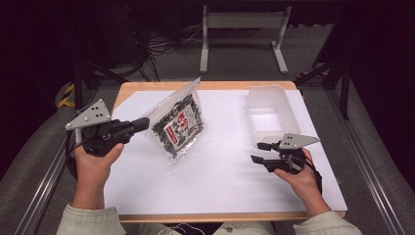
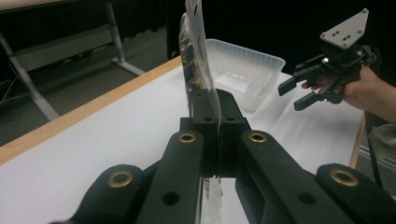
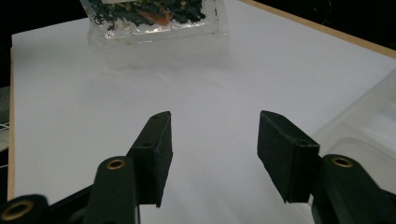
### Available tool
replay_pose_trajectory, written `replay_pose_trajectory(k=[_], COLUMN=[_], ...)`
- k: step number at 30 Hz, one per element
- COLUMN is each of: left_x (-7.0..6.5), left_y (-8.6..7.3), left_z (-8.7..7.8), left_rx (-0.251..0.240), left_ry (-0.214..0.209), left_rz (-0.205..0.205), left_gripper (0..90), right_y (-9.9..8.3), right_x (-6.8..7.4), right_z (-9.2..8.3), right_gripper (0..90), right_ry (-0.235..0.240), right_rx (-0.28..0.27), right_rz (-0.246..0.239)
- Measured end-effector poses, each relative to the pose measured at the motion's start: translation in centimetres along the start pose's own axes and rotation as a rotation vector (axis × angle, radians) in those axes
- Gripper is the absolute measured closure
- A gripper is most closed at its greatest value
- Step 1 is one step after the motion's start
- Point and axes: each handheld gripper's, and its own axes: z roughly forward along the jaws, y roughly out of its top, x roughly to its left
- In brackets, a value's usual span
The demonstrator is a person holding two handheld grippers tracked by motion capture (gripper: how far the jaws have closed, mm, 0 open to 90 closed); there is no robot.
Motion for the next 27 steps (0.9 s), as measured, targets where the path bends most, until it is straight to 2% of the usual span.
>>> replay_pose_trajectory(k=[5, 9, 12, 14, 19, 23, 27], left_x=[0.0, -0.1, -0.2, -0.3, -0.4, -0.4, -0.6], left_y=[0.1, 0.2, 0.3, 0.3, 0.4, 0.5, 0.7], left_z=[-0.1, -0.6, -0.7, -0.6, -0.4, -0.3, -0.1], left_rx=[-0.004, -0.009, -0.007, -0.004, 0.002, -0.003, -0.007], left_ry=[-0.012, -0.026, -0.039, -0.046, -0.067, -0.087, -0.102], left_rz=[0.004, 0.010, 0.030, 0.032, 0.054, 0.061, 0.071], left_gripper=[89.9, 89.9, 89.9, 89.9, 89.9, 89.9, 89.9], right_y=[1.2, 2.5, 3.5, 4.8, 6.6, 8.9, 9.9], right_x=[0.2, 0.3, 0.0, -0.3, -0.3, 0.0, 0.3], right_z=[0.0, 0.2, 0.4, 0.7, 0.9, 1.3, 1.8], right_gripper=[49.0, 47.5, 44.7, 43.5, 41.0, 38.2, 36.5], right_ry=[0.025, 0.041, 0.063, 0.087, 0.101, 0.119, 0.130], right_rx=[-0.030, -0.058, -0.090, -0.098, -0.105, -0.126, -0.147], right_rz=[-0.012, -0.026, -0.015, -0.016, -0.041, -0.078, -0.097])
